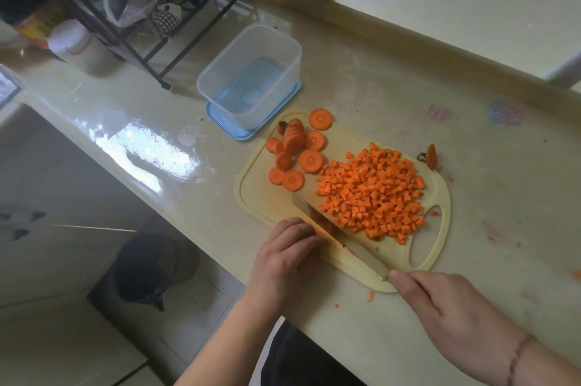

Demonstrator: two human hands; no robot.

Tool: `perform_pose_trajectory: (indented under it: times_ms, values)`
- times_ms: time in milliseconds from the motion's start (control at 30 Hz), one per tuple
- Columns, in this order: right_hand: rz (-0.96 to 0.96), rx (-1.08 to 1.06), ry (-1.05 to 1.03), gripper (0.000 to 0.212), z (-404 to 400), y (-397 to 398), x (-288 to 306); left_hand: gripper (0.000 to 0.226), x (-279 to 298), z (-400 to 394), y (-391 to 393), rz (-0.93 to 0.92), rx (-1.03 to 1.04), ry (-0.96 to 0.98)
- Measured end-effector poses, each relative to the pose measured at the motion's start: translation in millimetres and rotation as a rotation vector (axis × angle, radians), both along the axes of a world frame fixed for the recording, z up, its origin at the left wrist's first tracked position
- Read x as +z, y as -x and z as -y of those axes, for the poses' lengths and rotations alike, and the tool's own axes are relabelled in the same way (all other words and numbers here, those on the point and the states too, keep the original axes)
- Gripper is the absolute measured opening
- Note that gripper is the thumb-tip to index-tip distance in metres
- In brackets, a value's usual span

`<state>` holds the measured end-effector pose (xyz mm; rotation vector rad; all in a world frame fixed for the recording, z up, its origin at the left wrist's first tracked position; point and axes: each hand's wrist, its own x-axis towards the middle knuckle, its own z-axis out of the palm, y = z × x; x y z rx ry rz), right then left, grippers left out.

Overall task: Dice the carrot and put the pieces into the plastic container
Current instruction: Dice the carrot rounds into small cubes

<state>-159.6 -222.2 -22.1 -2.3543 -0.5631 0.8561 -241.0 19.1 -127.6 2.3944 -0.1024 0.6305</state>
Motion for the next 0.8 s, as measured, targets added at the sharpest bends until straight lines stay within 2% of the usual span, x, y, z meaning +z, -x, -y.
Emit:
perform_pose_trajectory:
  times_ms: [133,300,467,600,800]
  values:
    - [-0.002,-0.007,0.006,0.074,2.1,4.3,6.0,0.026,4.5,2.0,2.5,0.065,0.011,0.03]
    - [-0.007,0.038,0.044,0.075,4.9,4.6,10.5,0.024,2.3,2.6,7.3,0.046,0.05,0.017]
    - [-0.004,0.062,0.052,0.074,6.2,7.0,9.4,0.014,-4.6,2.5,8.1,0.013,0.039,-0.026]
    - [-0.007,0.06,0.055,0.075,7.8,8.7,4.3,0.028,-3.4,2.2,6.6,-0.004,0.044,-0.031]
    - [-0.016,0.062,0.12,0.08,0.9,12.2,-2.8,0.012,1.7,1.3,4.8,-0.016,0.075,0.002]
